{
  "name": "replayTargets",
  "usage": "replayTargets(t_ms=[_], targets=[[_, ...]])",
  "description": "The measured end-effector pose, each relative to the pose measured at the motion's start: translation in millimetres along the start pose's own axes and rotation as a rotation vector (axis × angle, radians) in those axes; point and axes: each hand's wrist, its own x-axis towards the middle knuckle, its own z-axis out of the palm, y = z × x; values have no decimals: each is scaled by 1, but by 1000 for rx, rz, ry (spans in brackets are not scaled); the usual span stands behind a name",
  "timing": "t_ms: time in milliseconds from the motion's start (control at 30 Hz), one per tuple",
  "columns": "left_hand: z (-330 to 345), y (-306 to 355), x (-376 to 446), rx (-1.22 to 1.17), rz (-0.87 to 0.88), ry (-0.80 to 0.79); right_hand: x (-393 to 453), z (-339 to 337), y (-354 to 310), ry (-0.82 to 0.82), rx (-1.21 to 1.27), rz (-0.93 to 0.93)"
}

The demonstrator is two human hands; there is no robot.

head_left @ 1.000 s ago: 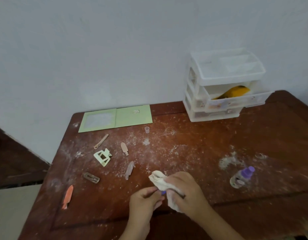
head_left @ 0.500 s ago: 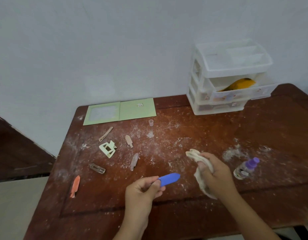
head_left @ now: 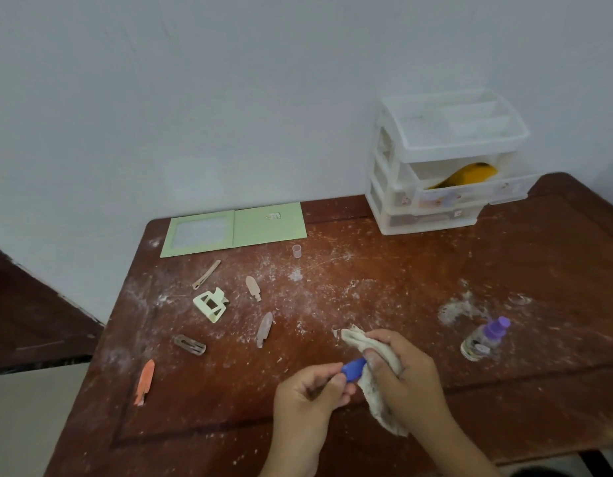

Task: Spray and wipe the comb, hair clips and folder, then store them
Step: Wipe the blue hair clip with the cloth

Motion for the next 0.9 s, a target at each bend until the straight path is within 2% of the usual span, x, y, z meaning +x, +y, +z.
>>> replayTargets(t_ms=[67,133,200,267,400,533,633,767,900], targets=[[0,0,0,-118,-134,-27,-3,-2,3,39,-17,-105],[-2,2,0,-182,-285,-85,-6,-4,2,-47,-1,-215],[-5,4,0,-187,-358,-131,-7,-7,3,-140,-45,-356],[-10,7,1,-227,-366,-117,-5,-12,6,-168,-91,-407],[-20,8,8,-120,-154,29,5,-27,9,22,-69,-222],[-14,10,4,32,78,-24,2,-6,0,-211,-161,-421],[-13,15,0,66,188,-58,5,7,0,-259,-171,-478],[-17,14,-2,116,282,-19,20,-6,8,-50,-269,-442],[-14,12,0,161,290,-1,22,-19,-4,67,-152,-303]])
